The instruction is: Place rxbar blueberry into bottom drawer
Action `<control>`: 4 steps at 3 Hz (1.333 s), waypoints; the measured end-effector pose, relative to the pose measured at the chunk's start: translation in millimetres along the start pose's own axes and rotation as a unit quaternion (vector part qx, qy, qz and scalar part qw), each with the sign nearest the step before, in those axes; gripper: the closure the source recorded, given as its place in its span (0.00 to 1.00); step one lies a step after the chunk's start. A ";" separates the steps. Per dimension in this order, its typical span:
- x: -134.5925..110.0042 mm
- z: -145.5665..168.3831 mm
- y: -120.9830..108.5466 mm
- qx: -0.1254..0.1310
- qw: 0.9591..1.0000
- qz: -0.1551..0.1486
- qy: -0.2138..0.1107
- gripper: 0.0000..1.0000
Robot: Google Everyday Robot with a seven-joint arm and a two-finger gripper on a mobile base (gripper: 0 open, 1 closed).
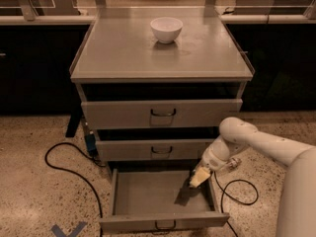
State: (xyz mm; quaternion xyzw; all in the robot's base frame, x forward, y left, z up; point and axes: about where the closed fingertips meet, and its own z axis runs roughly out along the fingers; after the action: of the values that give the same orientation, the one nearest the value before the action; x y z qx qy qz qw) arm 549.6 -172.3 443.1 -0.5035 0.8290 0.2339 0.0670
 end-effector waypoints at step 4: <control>21.4 53.5 13.6 0.092 0.995 0.025 0.037 1.00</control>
Offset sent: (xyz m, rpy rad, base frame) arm -0.0071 0.0031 -0.0201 -0.0578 -0.0608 -0.0857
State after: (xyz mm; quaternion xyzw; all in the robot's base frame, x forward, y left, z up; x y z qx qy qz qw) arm 520.7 -160.0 393.0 -0.4825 0.8613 0.1397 0.0758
